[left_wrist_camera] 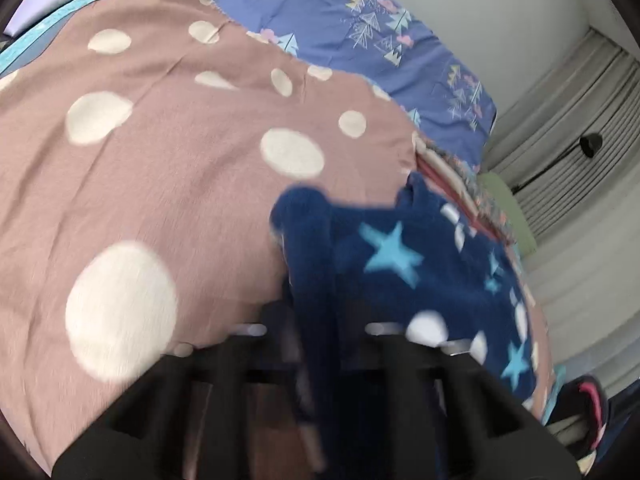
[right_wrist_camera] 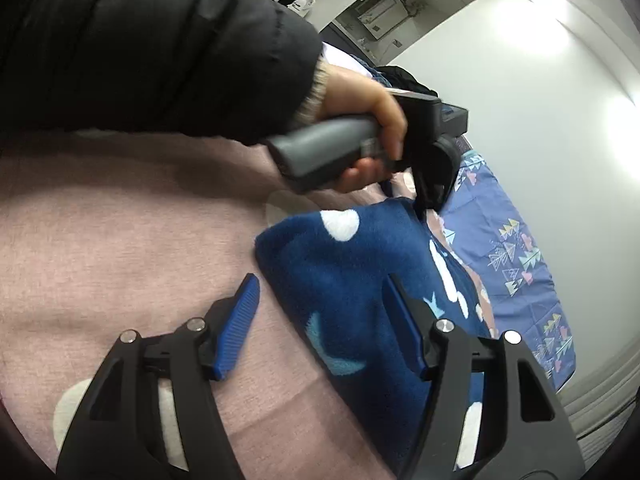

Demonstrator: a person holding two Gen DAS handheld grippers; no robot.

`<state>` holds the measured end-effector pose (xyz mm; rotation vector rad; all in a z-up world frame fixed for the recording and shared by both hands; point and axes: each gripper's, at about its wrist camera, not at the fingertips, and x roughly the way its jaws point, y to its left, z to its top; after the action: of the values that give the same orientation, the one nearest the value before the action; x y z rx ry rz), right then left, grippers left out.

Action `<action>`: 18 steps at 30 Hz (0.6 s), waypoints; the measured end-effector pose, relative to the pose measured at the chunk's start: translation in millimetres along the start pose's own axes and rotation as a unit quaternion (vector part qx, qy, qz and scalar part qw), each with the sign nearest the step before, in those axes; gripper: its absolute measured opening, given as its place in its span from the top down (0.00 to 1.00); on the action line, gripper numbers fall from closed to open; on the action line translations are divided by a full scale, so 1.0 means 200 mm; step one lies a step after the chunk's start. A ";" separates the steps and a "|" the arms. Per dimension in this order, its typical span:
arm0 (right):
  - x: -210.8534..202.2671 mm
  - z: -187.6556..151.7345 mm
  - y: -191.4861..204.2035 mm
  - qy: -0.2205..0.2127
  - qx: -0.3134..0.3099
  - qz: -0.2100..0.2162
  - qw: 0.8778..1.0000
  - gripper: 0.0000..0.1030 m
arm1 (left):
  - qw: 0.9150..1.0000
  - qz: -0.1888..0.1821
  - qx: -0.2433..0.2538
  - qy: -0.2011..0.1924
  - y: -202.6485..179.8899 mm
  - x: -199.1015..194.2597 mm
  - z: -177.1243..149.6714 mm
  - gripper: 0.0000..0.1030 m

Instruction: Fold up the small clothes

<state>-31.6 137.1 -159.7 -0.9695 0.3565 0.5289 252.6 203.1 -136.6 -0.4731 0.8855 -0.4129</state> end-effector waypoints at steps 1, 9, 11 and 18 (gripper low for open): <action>0.01 0.01 0.00 -0.002 -0.002 -0.004 1.000 0.42 | 1.000 -0.007 0.007 -0.015 -0.02 -0.03 0.02 0.92; 0.15 0.03 -0.01 0.013 0.003 0.010 1.000 0.58 | 0.995 0.058 0.075 0.006 -0.02 0.11 0.01 0.87; 0.15 0.03 -0.01 0.014 -0.006 0.013 1.000 0.78 | 0.996 0.050 0.073 -0.012 0.04 0.13 -0.05 0.79; 0.09 0.03 -0.05 0.006 0.009 0.028 1.000 0.88 | 0.998 0.042 0.053 -0.020 0.07 0.06 -0.07 0.67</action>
<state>-11.6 142.6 -159.3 -0.9483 0.3991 0.5703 249.6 205.8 -159.7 -0.3447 0.8379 -0.3712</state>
